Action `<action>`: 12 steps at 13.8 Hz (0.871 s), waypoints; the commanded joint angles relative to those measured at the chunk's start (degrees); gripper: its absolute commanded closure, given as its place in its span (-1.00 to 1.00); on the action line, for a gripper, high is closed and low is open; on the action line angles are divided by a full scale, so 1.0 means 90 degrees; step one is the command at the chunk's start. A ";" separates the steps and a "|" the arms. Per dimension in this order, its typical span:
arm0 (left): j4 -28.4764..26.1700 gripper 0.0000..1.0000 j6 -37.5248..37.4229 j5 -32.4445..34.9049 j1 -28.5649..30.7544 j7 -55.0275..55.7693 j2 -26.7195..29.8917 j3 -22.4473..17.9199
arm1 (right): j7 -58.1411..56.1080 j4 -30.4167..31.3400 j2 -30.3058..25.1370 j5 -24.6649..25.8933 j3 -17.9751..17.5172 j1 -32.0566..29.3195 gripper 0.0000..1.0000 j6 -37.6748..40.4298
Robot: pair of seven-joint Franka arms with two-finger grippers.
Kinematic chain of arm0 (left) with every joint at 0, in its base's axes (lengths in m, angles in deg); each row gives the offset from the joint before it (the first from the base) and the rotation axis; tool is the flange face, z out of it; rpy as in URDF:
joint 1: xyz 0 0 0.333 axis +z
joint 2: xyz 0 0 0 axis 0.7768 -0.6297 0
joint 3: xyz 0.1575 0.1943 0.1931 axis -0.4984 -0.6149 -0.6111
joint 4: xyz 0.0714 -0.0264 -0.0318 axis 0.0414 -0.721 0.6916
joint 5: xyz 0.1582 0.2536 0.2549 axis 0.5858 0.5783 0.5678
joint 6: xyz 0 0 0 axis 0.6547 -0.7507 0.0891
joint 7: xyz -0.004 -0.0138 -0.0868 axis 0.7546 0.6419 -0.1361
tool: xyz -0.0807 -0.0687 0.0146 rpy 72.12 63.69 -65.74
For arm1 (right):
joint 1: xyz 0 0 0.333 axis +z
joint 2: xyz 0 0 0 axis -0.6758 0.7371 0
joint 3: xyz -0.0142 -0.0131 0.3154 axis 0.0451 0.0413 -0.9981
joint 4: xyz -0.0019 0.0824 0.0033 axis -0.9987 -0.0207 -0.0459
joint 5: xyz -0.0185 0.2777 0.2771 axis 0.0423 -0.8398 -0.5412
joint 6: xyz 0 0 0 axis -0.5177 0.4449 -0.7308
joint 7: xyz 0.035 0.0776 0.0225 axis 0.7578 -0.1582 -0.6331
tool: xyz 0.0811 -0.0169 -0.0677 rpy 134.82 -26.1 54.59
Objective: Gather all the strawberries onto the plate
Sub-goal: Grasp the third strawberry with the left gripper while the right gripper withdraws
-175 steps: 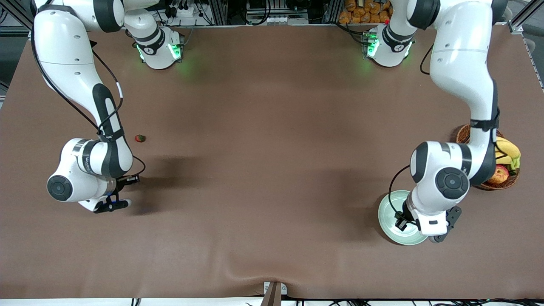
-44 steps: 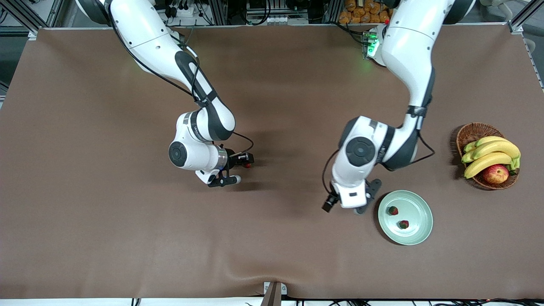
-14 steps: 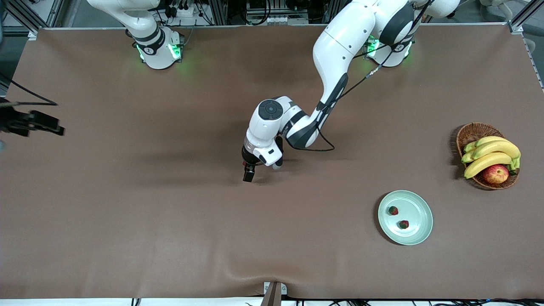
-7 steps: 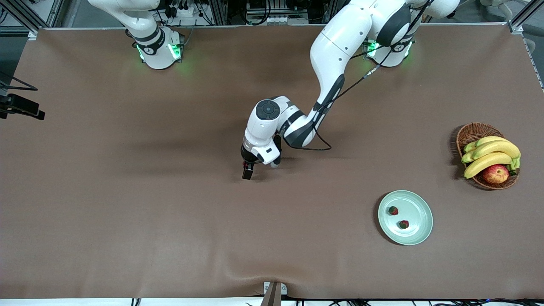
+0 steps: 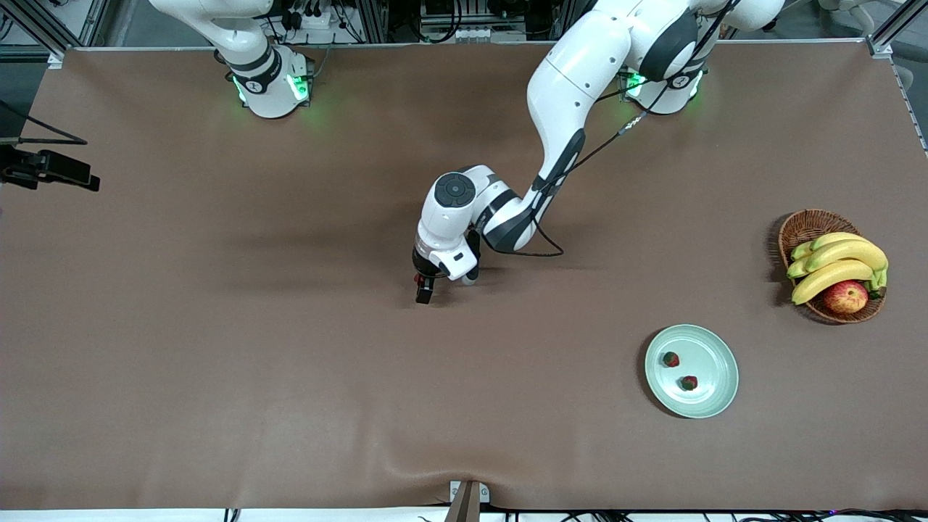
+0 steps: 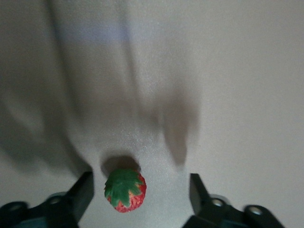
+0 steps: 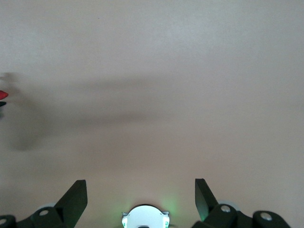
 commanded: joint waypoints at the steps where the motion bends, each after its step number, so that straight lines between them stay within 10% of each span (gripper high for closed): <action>1: 0.0088 1.00 -0.0093 -0.0115 -0.0039 -0.0053 -0.0036 -0.0025 | 0.0126 0.0128 -0.0226 -0.0129 0.0019 -0.0004 -1.00 0.0002; 12: 0.0088 1.00 -0.2531 0.0206 0.1373 -0.1125 0.1330 -0.0181 | 0.0087 0.0128 -0.0285 -0.0344 0.0058 -0.0043 -1.00 -0.0330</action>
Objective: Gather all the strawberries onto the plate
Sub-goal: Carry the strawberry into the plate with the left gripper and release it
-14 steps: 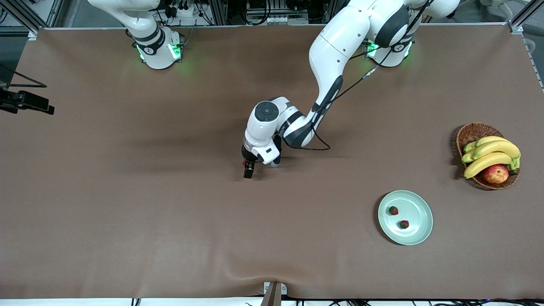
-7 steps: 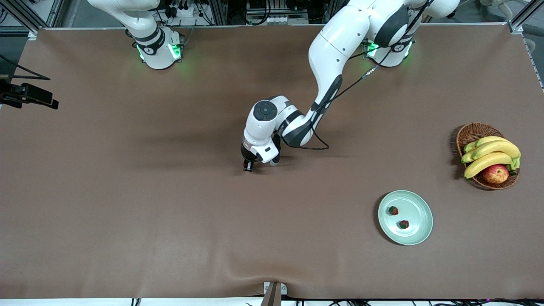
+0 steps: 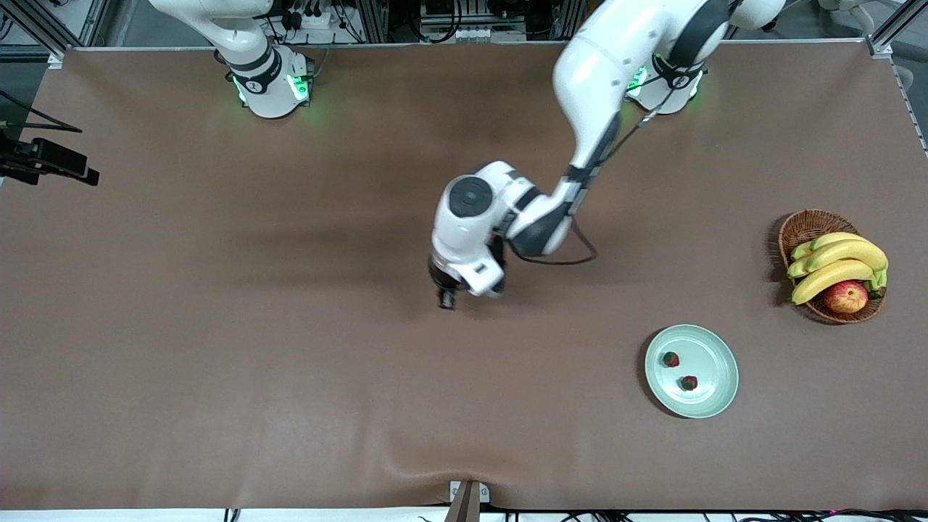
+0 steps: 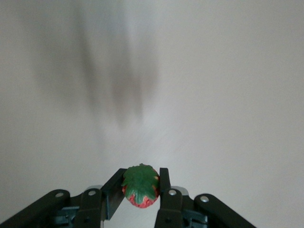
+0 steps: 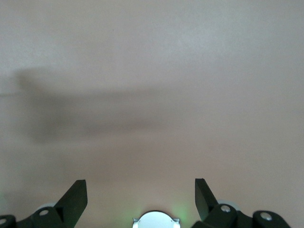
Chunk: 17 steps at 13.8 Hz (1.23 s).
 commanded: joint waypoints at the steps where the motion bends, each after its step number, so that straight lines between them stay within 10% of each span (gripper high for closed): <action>1: -0.0186 1.00 -0.0616 0.0337 0.0939 -0.0629 0.0350 -0.0007 | 0.0050 0.0125 -0.0108 -0.0022 0.0002 -0.0042 -1.00 -0.0155; 7: -0.0323 1.00 -0.0676 0.0573 0.2903 -0.2853 0.0381 0.0003 | 0.0040 0.0115 -0.0079 -0.0002 0.0011 -0.0130 -1.00 -0.0242; 17: -0.0518 1.00 -0.0598 0.0495 0.4253 -0.4800 -0.0079 0.0032 | 0.0059 0.0067 -0.0089 0.0427 0.0011 0.0046 -1.00 -0.0155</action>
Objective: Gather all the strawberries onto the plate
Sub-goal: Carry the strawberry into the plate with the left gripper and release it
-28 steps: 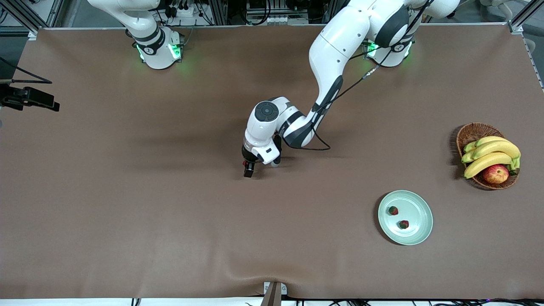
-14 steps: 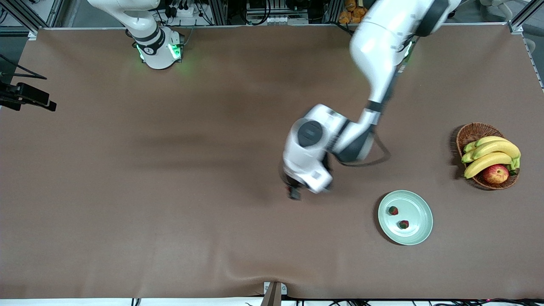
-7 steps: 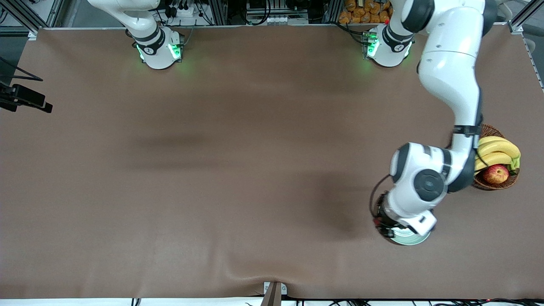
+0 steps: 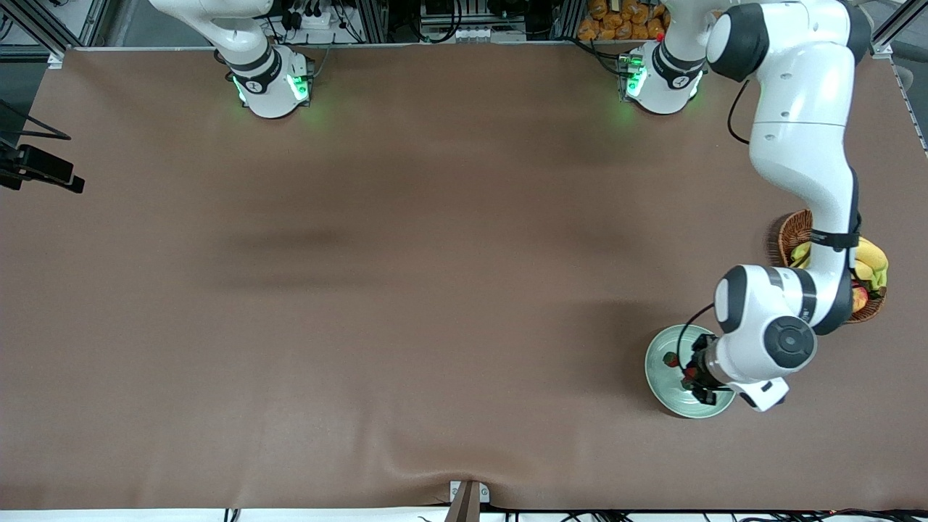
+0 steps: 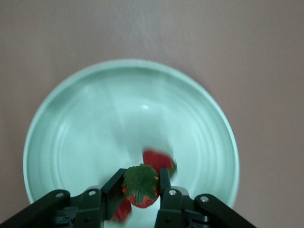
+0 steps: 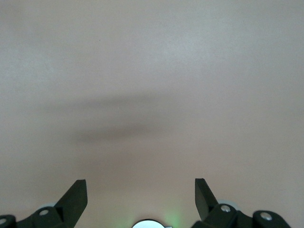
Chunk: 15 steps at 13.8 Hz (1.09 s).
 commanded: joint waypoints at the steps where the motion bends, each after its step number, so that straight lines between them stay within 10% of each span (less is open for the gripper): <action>1: -0.0139 1.00 -0.0011 0.0070 0.0233 -0.0285 0.0109 0.0094 | 0.0071 0.0033 -0.0090 0.0159 -0.0034 0.0084 -1.00 0.0080; 3: -0.0227 0.64 -0.0011 0.0070 0.0253 -0.0383 0.0139 0.0103 | 0.0052 0.0042 -0.0080 0.0150 0.0005 0.0094 -1.00 0.0071; 4: -0.0228 -0.85 -0.0011 0.0051 0.0253 -0.0402 0.0168 0.0103 | 0.0052 0.0042 -0.0080 0.0130 0.0121 0.0171 -1.00 0.0080; 5: -0.0228 -1.00 -0.0011 0.0051 0.0234 -0.0403 0.0178 0.0103 | 0.0042 0.0042 -0.0080 0.0082 0.0315 0.0346 -1.00 0.0090; 15: -0.0578 -1.00 -0.1572 0.0051 0.0233 -0.2957 0.2196 0.0152 | 0.0013 0.0101 -0.0080 0.0062 0.0571 0.0572 -1.00 0.0110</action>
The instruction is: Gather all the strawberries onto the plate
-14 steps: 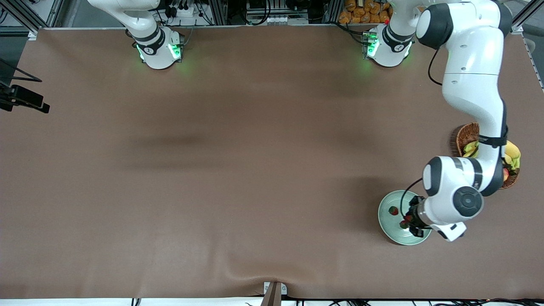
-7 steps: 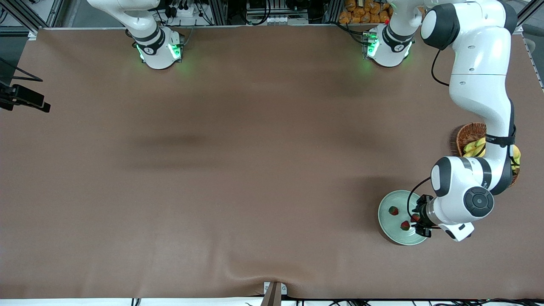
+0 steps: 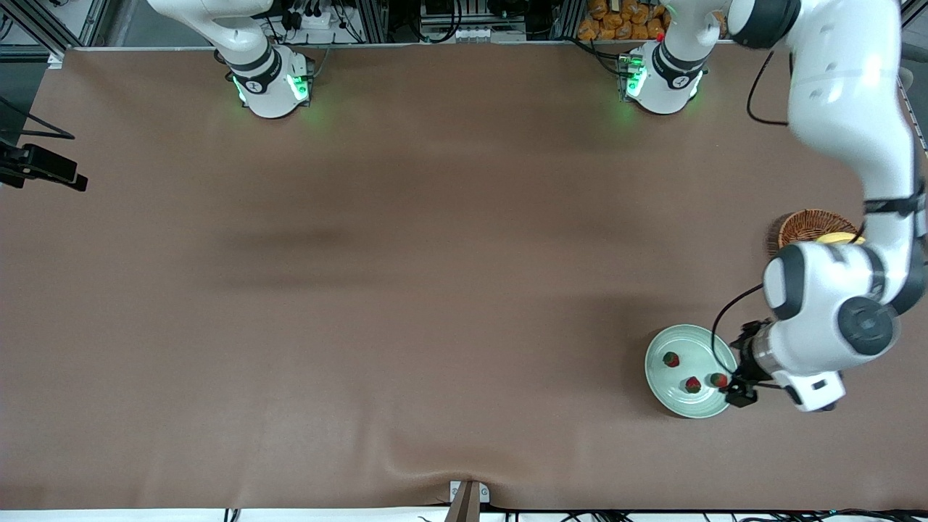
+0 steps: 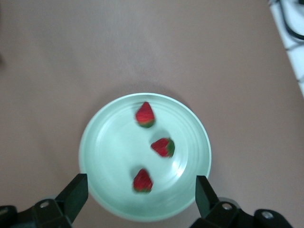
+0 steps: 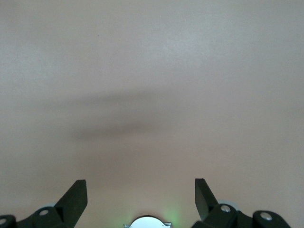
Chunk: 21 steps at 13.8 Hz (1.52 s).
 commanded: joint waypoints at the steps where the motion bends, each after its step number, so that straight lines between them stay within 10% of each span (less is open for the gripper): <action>1: -0.0654 -1.00 -0.0557 0.0051 0.0037 -0.1014 0.1143 0.0007 | 0.0041 0.0077 -0.0083 0.0056 0.0065 0.0087 -1.00 0.0027; 9: -0.2140 -1.00 -0.1679 0.0051 -0.0226 -0.3718 0.3801 0.0124 | 0.0002 0.0067 -0.0044 0.0056 0.0055 0.0087 -1.00 0.0047; 21: -0.1760 -1.00 -0.3370 -0.0330 -0.0295 -0.7716 0.4574 0.0075 | 0.0012 0.0038 -0.0054 0.0036 0.0007 0.0107 -1.00 0.0027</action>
